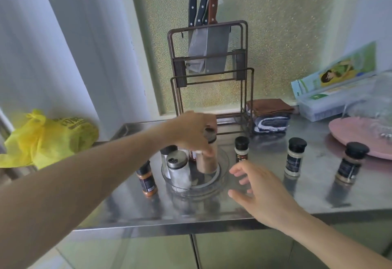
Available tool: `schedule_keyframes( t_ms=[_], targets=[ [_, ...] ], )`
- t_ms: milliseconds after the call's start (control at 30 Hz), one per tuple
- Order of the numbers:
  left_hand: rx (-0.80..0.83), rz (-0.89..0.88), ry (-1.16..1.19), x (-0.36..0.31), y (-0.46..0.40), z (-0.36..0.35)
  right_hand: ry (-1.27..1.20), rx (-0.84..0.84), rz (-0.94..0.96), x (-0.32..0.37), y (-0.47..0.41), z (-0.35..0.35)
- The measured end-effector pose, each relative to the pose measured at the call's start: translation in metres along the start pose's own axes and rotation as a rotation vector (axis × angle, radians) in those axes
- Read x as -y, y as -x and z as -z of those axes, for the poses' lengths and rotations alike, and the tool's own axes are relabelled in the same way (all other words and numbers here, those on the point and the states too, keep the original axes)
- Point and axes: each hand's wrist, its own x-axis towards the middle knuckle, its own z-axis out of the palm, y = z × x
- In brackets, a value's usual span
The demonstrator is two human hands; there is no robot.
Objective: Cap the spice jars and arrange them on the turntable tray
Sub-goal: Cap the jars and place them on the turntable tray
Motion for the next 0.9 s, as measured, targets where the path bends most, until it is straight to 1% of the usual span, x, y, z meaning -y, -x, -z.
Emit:
schedule_keyframes(
  t_ms=[67,133,233,400,533,733,833,900],
  targets=[
    [0.072,0.012,-0.034,0.002,-0.001,-0.018,-0.002,0.003,-0.015,-0.002,0.005,-0.002],
    [0.112,0.022,-0.078,0.005,-0.001,-0.031,0.020,0.001,-0.017,-0.003,0.006,-0.007],
    [0.132,0.049,-0.124,0.007,-0.001,-0.041,0.056,0.006,0.011,-0.001,0.001,-0.015],
    [0.137,0.107,-0.204,0.011,-0.003,-0.044,0.198,0.001,0.151,0.006,-0.018,-0.033],
    [0.162,0.114,-0.252,0.012,0.002,-0.042,0.280,0.037,0.171,0.010,-0.026,-0.047],
    [0.191,0.134,-0.244,0.021,0.015,-0.038,0.215,0.030,0.221,0.017,-0.022,-0.061],
    [0.208,0.151,-0.291,0.022,0.017,-0.036,0.178,0.071,0.245,0.026,-0.018,-0.056],
    [0.203,0.157,-0.299,0.021,0.019,-0.034,0.140,0.036,0.248,0.028,-0.014,-0.043]
  ],
)
